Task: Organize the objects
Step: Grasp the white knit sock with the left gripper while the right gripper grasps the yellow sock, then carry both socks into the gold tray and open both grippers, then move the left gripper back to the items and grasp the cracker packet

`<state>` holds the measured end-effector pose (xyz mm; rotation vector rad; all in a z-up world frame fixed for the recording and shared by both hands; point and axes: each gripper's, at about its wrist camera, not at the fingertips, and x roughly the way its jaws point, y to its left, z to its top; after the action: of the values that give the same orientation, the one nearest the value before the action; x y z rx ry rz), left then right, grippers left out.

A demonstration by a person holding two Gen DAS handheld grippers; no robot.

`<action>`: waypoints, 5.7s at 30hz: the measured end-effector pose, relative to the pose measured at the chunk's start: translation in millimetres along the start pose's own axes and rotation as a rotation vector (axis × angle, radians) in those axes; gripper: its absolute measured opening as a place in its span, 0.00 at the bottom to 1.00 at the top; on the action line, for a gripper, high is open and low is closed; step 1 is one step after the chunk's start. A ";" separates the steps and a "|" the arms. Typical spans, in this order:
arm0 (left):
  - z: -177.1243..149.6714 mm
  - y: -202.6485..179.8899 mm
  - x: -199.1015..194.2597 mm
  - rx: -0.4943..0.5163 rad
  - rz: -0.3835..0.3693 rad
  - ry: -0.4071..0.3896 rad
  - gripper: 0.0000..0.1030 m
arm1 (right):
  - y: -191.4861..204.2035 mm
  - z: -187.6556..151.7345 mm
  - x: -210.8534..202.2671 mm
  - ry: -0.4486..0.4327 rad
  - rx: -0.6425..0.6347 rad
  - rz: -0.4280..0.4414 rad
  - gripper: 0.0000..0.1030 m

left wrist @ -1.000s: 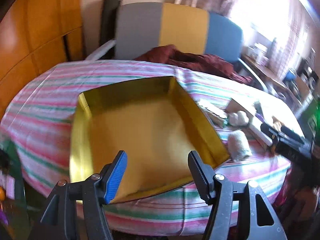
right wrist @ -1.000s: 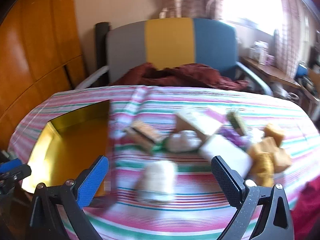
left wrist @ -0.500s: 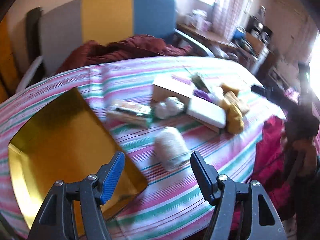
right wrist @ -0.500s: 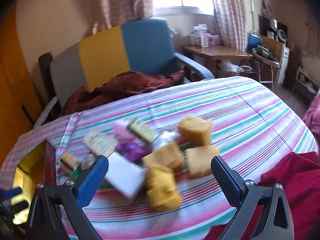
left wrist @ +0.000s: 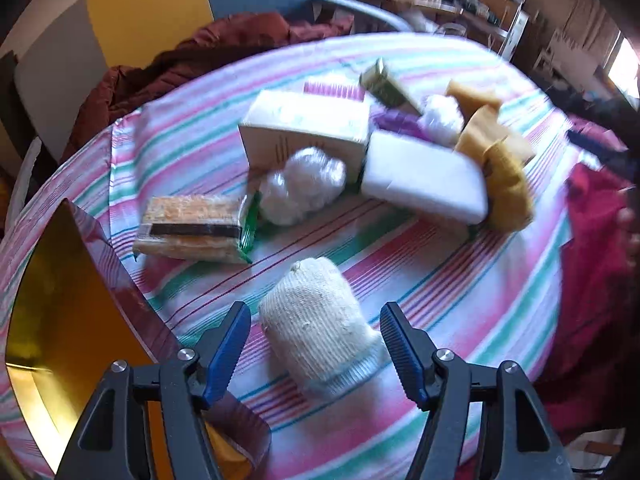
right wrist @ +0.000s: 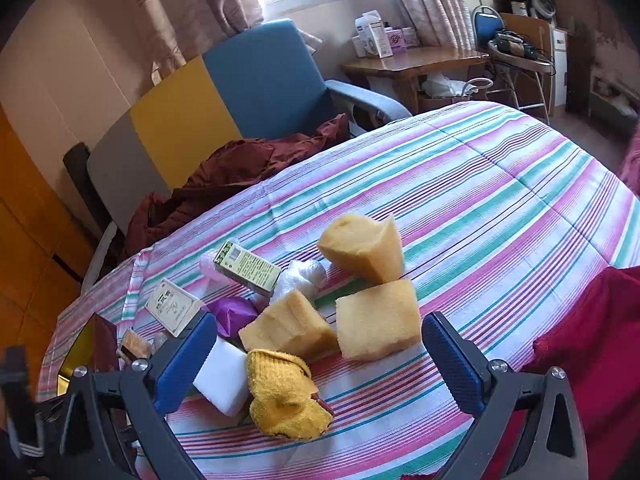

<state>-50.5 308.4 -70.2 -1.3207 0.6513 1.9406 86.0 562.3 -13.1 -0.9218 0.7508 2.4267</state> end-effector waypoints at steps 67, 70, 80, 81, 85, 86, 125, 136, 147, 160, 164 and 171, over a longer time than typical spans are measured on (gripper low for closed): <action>-245.4 201.6 -124.2 -0.785 0.192 -0.330 0.58 | 344.3 -154.0 15.3 0.450 -0.684 0.615 0.38; -251.5 207.0 -131.7 -0.823 0.195 -0.351 0.58 | 371.2 -178.8 24.5 0.510 -0.733 0.642 0.42; -254.1 213.1 -161.1 -0.865 0.287 -0.435 0.58 | 374.3 -214.8 20.5 0.547 -0.795 0.664 0.69; -252.2 212.2 -162.5 -0.863 0.291 -0.438 0.58 | 372.5 -213.4 18.8 0.537 -0.791 0.658 0.70; -243.7 205.8 -168.9 -0.848 0.343 -0.439 0.58 | 365.0 -207.4 7.7 0.455 -0.783 0.612 0.79; -241.0 203.8 -169.6 -0.841 0.358 -0.436 0.58 | 363.7 -205.9 4.5 0.428 -0.784 0.597 0.79; -170.8 132.4 -138.5 -0.555 0.217 -0.332 0.58 | 235.3 -144.8 12.8 0.248 -0.529 0.340 0.97; -104.9 96.7 -122.5 -0.366 0.086 -0.295 0.58 | 155.3 -91.9 27.1 0.260 -0.425 0.187 0.97; -22.1 84.0 -81.1 -0.303 -0.109 -0.157 0.58 | 131.5 -59.7 43.2 0.244 -0.519 0.165 1.00; 61.5 105.5 5.8 -0.642 -0.222 0.070 0.57 | 129.6 -53.7 35.6 0.207 -0.509 0.250 1.00; 66.4 112.0 28.5 -0.722 -0.181 0.146 0.57 | 130.1 -49.3 27.5 0.188 -0.497 0.279 1.00; 62.8 111.9 31.0 -0.795 -0.147 0.176 0.58 | 127.3 -43.9 22.6 0.185 -0.466 0.293 1.00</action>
<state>-181.2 291.0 -74.1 -1.9551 -0.1885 2.0464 19.4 443.2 -14.6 -1.3036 0.4017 2.8729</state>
